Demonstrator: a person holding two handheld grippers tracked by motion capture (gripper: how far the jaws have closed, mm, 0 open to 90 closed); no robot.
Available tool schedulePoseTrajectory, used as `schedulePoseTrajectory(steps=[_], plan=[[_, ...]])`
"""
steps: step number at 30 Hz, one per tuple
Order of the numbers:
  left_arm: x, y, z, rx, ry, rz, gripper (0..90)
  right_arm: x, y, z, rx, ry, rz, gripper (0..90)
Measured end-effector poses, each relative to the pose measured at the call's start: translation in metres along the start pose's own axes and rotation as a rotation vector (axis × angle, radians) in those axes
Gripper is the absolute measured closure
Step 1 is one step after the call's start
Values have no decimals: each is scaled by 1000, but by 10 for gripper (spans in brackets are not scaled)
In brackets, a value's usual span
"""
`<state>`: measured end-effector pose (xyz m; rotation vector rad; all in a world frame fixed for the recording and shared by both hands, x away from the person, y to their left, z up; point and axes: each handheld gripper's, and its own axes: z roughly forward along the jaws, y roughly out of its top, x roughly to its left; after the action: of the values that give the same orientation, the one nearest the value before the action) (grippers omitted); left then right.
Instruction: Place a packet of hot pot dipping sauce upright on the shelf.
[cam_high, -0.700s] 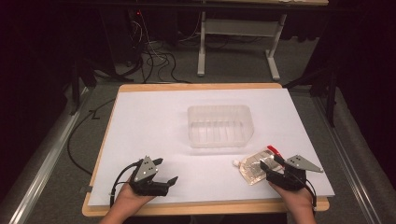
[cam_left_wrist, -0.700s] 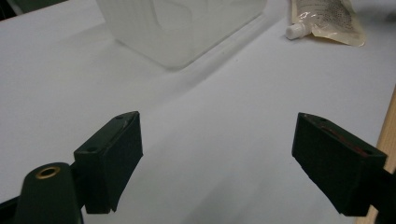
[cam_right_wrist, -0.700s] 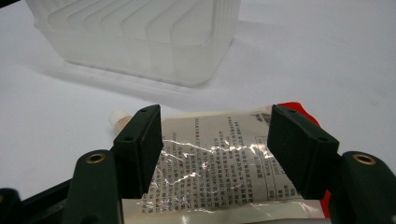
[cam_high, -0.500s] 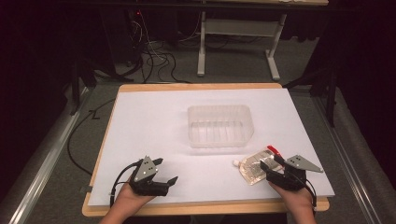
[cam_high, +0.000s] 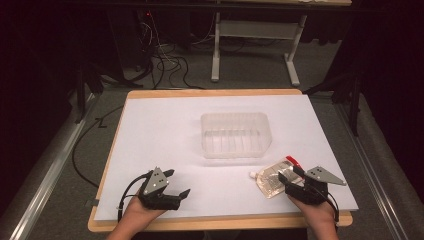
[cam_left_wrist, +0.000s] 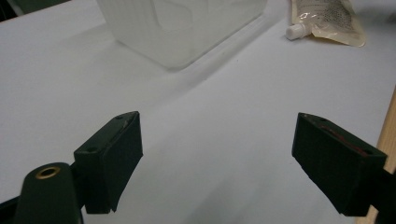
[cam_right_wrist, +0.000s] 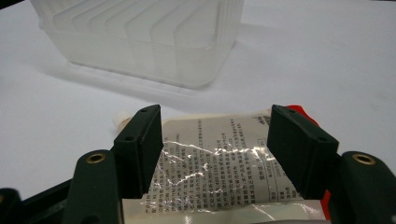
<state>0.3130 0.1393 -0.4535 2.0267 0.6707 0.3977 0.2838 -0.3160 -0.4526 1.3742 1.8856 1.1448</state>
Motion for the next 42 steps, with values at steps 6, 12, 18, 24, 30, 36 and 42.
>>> schedulePoseTrajectory(steps=[6, 12, 18, 24, 30, 36, 42], plan=[[0, 0, -1, -3, 0, -1, 167, 4, 1, 0, 5, 11, -9, 363], [0, 1, 0, -7, 1, 1, 167, 16, 3, -2, 15, 39, -59, 361], [0, 3, 2, -9, -6, 1, 167, 26, 3, -3, 25, 67, -85, 351], [-1, 5, 4, -9, -12, 7, 167, 37, -1, 2, 88, 107, -119, 336], [-1, 6, 6, -12, -18, 12, 167, 45, -7, 10, 176, 138, -164, 334], [-2, 7, 7, -12, -21, 16, 167, 48, -15, 20, 266, 142, -196, 332], [-2, 7, 8, -8, -23, 19, 168, 48, -18, 22, 283, 120, -239, 382]])
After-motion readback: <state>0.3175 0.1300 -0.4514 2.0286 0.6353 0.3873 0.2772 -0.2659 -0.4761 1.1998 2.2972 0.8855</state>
